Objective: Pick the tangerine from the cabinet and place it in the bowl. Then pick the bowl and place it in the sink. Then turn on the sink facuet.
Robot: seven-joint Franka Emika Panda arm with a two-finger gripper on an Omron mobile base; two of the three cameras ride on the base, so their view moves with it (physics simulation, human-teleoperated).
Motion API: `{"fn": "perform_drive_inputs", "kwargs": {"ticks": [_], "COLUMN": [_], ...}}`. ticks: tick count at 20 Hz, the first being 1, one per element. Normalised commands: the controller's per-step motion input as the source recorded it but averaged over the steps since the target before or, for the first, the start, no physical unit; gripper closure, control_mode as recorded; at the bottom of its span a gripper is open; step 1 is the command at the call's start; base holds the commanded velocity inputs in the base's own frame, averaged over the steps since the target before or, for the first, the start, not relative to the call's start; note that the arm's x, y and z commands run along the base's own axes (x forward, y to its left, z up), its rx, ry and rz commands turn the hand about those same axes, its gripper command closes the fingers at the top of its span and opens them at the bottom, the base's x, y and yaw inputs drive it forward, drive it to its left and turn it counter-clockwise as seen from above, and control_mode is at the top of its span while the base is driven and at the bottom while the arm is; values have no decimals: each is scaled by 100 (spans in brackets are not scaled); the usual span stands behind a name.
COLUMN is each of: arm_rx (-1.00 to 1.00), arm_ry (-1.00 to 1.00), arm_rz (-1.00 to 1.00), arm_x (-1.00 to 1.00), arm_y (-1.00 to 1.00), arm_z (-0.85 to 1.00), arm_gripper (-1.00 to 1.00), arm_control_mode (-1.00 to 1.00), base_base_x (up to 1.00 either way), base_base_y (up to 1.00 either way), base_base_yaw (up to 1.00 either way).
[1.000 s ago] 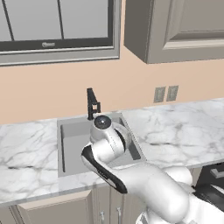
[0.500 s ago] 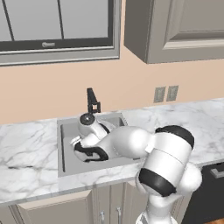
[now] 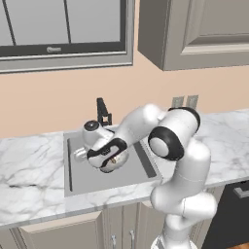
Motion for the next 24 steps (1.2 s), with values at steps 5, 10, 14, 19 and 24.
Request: {"fn": "perform_drive_inputs", "kwargs": {"ticks": [5, 10, 14, 19, 24], "arm_rx": [0, 0, 0, 6, 12], "arm_ry": [2, 0, 0, 0, -1], "arm_rz": [-8, -9, -7, -11, -16], "arm_x": [48, 49, 15, -8, -26], "arm_y": [10, 17, 20, -1, -11], "arm_z": [-72, -57, -26, 35, 81], "arm_gripper": [100, 100, 100, -100, -100], "arm_control_mode": [-100, -100, -100, -100, -100], "base_base_x": [0, 0, 0, 0, 0], "base_base_y": [0, 0, 0, 0, 0], "base_base_yaw": [0, 0, 0, 0, 0]}}
